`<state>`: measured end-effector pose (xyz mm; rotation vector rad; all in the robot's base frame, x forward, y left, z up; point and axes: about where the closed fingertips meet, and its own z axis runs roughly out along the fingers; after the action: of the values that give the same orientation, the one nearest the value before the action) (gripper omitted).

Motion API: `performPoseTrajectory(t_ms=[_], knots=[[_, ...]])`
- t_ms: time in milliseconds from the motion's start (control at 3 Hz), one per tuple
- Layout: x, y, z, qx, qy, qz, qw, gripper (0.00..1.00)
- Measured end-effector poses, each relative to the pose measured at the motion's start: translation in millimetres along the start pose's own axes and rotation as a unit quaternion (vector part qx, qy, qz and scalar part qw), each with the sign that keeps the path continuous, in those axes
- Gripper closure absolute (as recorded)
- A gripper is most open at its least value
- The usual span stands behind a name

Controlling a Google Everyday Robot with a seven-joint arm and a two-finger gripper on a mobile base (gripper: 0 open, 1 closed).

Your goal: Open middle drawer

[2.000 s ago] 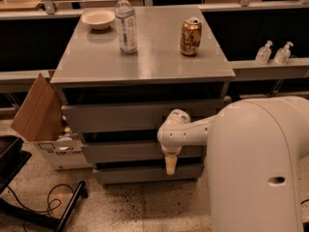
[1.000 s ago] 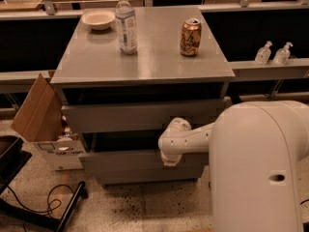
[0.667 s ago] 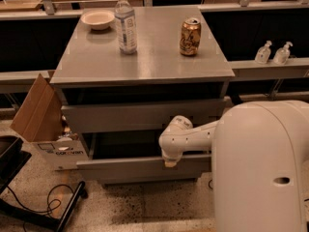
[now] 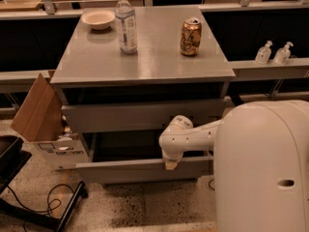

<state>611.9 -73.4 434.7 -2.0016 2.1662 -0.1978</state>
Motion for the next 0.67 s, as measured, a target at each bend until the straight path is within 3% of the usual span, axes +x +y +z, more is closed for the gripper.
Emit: performPoseTrajectory(t_ms=[333,667], knots=[[12.2,21.3,-25.1,0.002,0.007,0.009,0.9999,1.0],[12.3,21.7,-23.4,0.002,0.007,0.009,0.9999,1.0]])
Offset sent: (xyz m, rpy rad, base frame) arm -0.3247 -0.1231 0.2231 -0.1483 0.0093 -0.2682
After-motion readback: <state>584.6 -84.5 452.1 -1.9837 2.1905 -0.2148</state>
